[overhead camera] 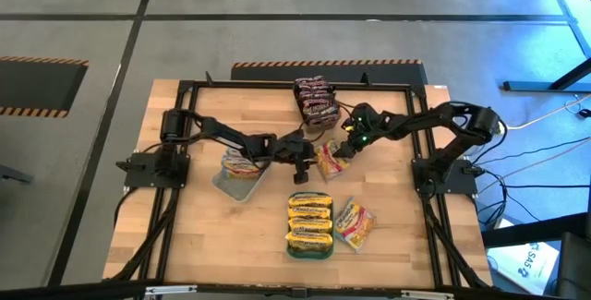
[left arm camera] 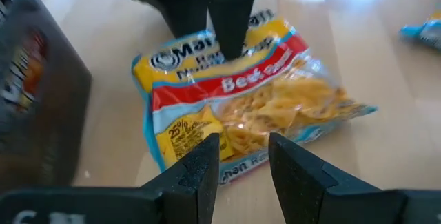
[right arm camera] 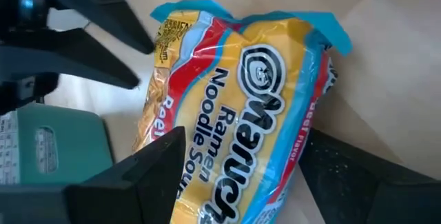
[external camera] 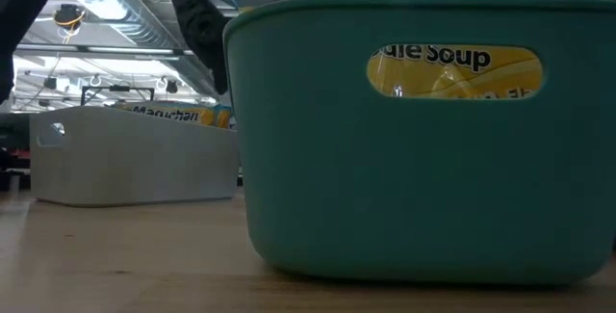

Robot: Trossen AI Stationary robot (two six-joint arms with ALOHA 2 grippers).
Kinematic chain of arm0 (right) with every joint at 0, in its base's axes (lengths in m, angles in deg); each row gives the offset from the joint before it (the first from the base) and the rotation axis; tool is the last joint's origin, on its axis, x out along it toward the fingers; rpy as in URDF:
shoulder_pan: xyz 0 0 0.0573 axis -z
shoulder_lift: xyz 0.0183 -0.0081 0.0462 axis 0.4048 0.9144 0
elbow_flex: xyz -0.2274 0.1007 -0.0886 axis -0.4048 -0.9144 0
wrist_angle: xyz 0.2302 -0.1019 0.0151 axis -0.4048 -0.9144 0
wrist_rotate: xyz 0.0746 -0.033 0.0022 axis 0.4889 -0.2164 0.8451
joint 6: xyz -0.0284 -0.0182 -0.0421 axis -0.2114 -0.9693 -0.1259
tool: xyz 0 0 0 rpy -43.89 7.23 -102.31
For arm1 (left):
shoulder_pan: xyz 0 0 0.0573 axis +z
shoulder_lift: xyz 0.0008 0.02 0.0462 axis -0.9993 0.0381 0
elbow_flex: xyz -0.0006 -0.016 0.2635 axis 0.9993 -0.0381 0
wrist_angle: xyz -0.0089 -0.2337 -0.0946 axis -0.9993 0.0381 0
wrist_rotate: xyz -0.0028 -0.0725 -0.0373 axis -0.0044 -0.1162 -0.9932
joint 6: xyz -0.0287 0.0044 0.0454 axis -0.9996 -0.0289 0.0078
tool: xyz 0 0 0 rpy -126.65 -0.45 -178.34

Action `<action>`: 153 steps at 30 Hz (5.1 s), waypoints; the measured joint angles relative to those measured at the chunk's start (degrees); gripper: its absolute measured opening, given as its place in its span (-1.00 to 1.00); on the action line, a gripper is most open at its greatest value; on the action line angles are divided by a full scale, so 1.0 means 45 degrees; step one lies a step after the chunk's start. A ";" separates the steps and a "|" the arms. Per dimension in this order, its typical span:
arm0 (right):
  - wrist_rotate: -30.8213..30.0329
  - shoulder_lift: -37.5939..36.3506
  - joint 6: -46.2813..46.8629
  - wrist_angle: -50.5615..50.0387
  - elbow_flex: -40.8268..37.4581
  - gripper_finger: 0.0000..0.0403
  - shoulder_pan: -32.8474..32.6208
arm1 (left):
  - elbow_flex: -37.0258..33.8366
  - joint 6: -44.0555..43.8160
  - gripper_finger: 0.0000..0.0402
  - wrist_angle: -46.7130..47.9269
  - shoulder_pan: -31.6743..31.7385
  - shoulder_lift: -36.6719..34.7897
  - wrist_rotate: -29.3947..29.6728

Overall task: Sort Maruchan noodles
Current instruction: Put the blue noodle pack into the white bin

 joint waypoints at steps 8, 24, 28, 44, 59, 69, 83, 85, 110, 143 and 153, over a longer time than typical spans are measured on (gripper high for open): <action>-0.0483 0.0015 0.0254 -0.0034 0.0247 0.35 -0.0715 | -0.0015 -0.0030 -0.40 -0.0034 -0.0005 0.0547 0.0050; -0.1243 0.0035 0.0720 0.1363 0.0332 0.12 -0.2261 | -0.0024 -0.0058 -0.40 -0.0240 -0.0002 0.0596 0.0217; -0.1306 -0.0006 0.0658 0.0828 0.0628 -0.23 -0.2212 | -0.0024 0.0004 -0.40 -0.0183 -0.0039 0.0485 0.0378; -0.3521 -0.2114 -0.2502 -0.3017 0.2388 -0.43 -0.2358 | -0.0010 0.0301 -0.40 0.4437 -0.0202 -0.3750 0.0420; -0.6185 -0.1887 -0.4818 -0.3022 0.5163 -0.43 -0.4267 | -0.4167 -0.0423 -0.40 0.3424 -0.0378 -0.9177 0.0826; -0.6179 0.0215 -0.5475 -0.4505 0.7560 -0.42 -0.5044 | -0.4818 -0.0980 -0.32 0.2657 -0.0301 -0.9737 0.1304; -0.6515 0.2089 -0.6954 -0.5393 0.9594 -0.42 -0.5838 | -0.4051 -0.2368 0.38 0.2590 0.0544 -0.8930 -0.1392; -0.6524 0.2093 -0.6995 -0.5492 0.9626 -0.42 -0.5833 | -0.4051 -0.2596 0.40 0.2328 0.0533 -0.8511 -0.1521; -0.6397 0.2089 -0.6845 -0.5051 0.9670 -0.42 -0.5799 | -0.4051 -0.2963 -0.29 0.1729 0.0447 -0.8103 -0.2389; -0.6310 0.1601 -0.4859 -0.0986 1.0171 0.40 -0.6851 | -0.6015 -0.2703 -0.43 0.5243 -0.3514 -1.5412 0.1826; -0.7059 0.4796 -0.4545 -0.3970 1.4698 0.40 -0.7536 | -0.7224 -0.2680 -0.42 0.4364 -0.4708 -1.7399 0.3291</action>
